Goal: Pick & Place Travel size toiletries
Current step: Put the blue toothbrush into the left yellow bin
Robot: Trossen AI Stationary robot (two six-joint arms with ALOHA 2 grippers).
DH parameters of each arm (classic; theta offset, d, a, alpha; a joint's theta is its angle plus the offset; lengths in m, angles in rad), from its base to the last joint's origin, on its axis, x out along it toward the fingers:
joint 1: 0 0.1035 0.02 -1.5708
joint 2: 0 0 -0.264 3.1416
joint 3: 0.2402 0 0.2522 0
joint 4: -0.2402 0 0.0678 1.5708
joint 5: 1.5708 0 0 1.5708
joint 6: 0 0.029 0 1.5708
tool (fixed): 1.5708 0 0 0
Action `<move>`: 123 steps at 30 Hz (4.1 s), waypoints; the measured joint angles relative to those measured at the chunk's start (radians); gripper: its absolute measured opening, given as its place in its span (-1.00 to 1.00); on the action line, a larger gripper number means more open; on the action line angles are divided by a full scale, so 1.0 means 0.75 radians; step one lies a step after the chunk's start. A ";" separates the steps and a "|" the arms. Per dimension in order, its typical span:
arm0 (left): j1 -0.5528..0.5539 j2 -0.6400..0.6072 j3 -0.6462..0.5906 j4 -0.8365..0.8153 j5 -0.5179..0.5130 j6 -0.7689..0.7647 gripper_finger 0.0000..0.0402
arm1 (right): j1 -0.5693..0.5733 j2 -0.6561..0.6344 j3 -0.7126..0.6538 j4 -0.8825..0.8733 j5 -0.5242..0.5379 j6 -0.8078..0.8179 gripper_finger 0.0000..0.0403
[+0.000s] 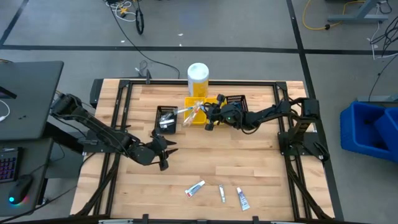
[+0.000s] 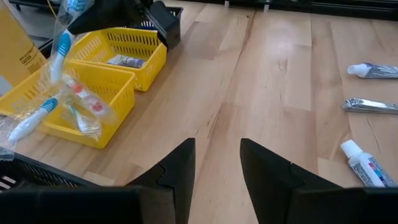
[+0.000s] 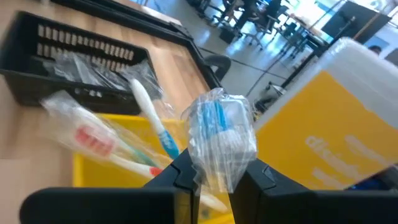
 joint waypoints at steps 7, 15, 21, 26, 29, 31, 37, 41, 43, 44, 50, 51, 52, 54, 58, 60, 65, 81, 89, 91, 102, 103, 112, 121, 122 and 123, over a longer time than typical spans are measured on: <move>0.000 0.000 0.000 0.000 0.000 -0.010 -0.33 | -0.023 0.004 0.000 -0.001 -0.103 0.012 -0.54; 0.000 0.000 0.000 0.001 0.003 -0.016 -0.33 | -0.047 0.004 0.000 -0.001 -0.100 0.103 -0.10; 0.000 0.000 0.000 0.000 0.003 -0.019 -0.33 | -0.045 0.004 0.000 0.020 -0.104 0.192 0.20; 0.000 0.000 0.000 0.001 0.001 -0.034 -0.33 | -0.027 -0.014 0.000 0.044 -0.104 0.223 0.37; 0.000 0.000 0.000 0.000 0.001 -0.040 -0.33 | -0.009 -0.054 0.000 0.050 -0.104 0.223 0.43; 0.000 0.000 0.000 0.000 0.001 -0.040 -0.33 | 0.006 -0.089 0.000 0.050 -0.104 0.222 0.44; 0.000 0.000 0.000 0.001 -0.001 -0.040 -0.33 | 0.079 -0.183 0.000 0.041 -0.111 0.221 0.40; 0.000 0.000 0.000 0.001 -0.001 -0.043 -0.33 | 0.139 -0.222 0.000 0.008 -0.146 0.223 0.35; 0.000 0.000 0.000 0.001 -0.001 -0.046 -0.33 | 0.174 -0.227 0.000 -0.003 -0.148 0.234 0.34; 0.000 0.000 0.000 0.001 -0.001 -0.046 -0.33 | 0.192 -0.228 0.000 -0.005 -0.146 0.244 0.33; 0.000 0.000 0.000 0.001 -0.001 -0.058 -0.33 | 0.313 -0.228 0.000 -0.046 -0.154 0.281 0.27; 0.000 0.000 0.000 0.002 -0.001 -0.059 -0.33 | 0.332 -0.228 0.000 -0.059 -0.154 0.292 0.26; 0.000 0.000 0.000 0.002 -0.001 -0.059 -0.33 | 0.351 -0.228 0.000 -0.074 -0.154 0.308 0.24; 0.000 0.000 0.000 0.002 -0.001 -0.063 -0.33 | 0.388 -0.228 0.000 -0.114 -0.160 0.350 0.22; 0.000 0.000 0.000 0.002 -0.001 -0.092 -0.33 | 0.451 -0.228 0.000 -0.213 -0.248 0.480 0.19; 0.000 0.000 0.000 0.002 -0.001 -0.102 -0.33 | 0.485 -0.228 0.000 -0.248 -0.262 0.550 0.18; 0.000 0.000 0.000 0.002 -0.001 -0.115 -0.33 | 0.552 -0.228 0.000 -0.301 -0.249 0.644 0.20; 0.000 0.000 0.001 0.004 0.004 -0.118 -0.33 | 0.831 -0.172 0.000 -0.447 -0.451 0.716 0.13; -0.001 0.000 0.001 0.004 0.016 -0.113 -0.33 | 0.939 -0.172 0.000 -0.574 -0.450 0.912 0.13; -0.001 0.000 0.001 0.004 0.015 -0.112 -0.33 | 0.949 -0.172 0.000 -0.610 -0.430 0.915 0.15; -0.001 0.000 0.001 0.004 0.016 -0.109 -0.33 | 0.761 -0.299 0.000 -0.745 0.635 0.660 0.19; -0.001 0.000 0.001 0.004 0.016 -0.109 -0.33 | 0.710 -0.319 0.000 -0.754 0.703 0.655 0.18; -0.001 0.000 0.001 0.004 0.015 -0.112 -0.33 | 0.143 -0.326 0.000 -0.797 0.136 0.818 0.08; -0.001 0.000 0.001 0.002 0.015 -0.078 -0.33 | -0.043 -0.322 0.000 -0.894 -0.138 0.764 0.12; -0.001 0.000 0.001 0.002 0.015 -0.076 -0.33 | -0.049 -0.316 0.000 -0.897 -0.136 0.753 0.13; -0.001 0.000 0.001 0.002 0.015 -0.074 -0.33 | -0.052 -0.309 0.000 -0.896 -0.138 0.743 0.13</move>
